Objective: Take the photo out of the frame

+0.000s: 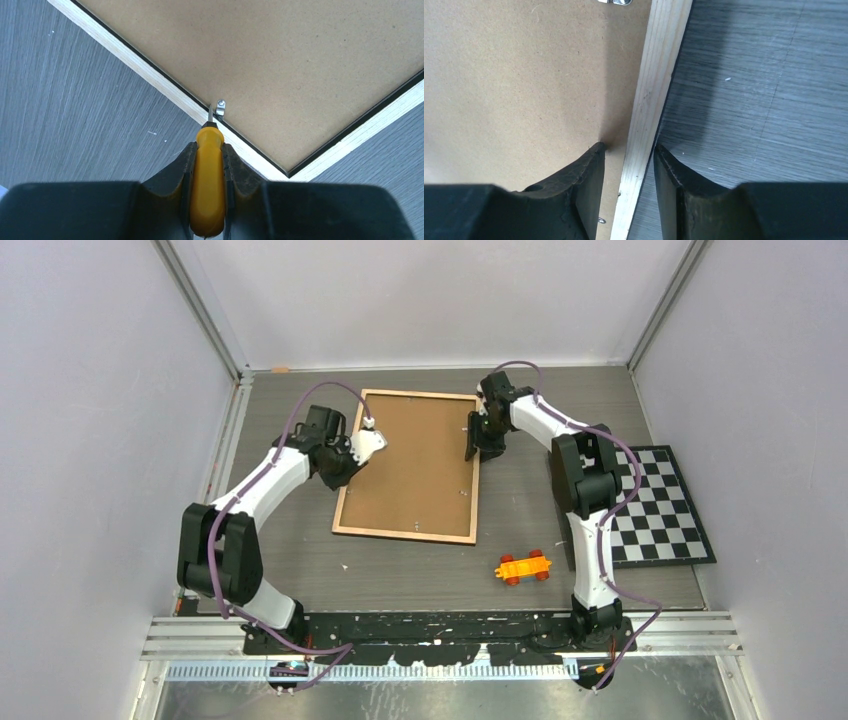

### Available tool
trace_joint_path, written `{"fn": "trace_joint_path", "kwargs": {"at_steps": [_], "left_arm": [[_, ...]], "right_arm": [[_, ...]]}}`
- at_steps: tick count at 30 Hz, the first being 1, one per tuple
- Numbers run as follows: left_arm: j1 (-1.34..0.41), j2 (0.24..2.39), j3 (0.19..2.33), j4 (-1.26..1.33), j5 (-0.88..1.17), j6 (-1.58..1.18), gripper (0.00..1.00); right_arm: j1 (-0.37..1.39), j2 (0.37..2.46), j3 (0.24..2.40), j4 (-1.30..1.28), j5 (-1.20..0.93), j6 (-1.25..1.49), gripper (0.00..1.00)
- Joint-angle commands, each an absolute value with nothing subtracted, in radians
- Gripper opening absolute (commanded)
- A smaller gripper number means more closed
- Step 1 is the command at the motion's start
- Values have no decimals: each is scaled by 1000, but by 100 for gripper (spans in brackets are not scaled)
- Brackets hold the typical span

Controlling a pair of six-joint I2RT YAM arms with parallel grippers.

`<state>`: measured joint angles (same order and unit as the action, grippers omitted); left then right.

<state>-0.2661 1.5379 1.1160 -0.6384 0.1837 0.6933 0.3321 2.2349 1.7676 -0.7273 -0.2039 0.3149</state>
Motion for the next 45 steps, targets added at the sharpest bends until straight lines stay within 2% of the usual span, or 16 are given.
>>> {"fn": "trace_joint_path", "kwargs": {"at_steps": [1, 4, 7, 12, 27, 45], "left_arm": [[-271, 1526, 1092, -623, 147, 732, 0], [-275, 1526, 1081, -628, 142, 737, 0], [-279, 1518, 1080, -654, 157, 745, 0], [-282, 1516, 1107, -733, 197, 736, 0], [-288, 1528, 1117, -814, 246, 710, 0], [-288, 1558, 1103, -795, 312, 469, 0]], "right_arm": [[342, 2228, 1725, -746, -168, 342, 44], [341, 2235, 1715, -744, -167, 352, 39], [343, 2237, 1703, -737, -167, 359, 29], [349, 2246, 1703, -733, -158, 366, 1], [377, 2253, 1694, -734, -60, 404, 1], [406, 2263, 1698, -738, -3, 414, 0]]}}
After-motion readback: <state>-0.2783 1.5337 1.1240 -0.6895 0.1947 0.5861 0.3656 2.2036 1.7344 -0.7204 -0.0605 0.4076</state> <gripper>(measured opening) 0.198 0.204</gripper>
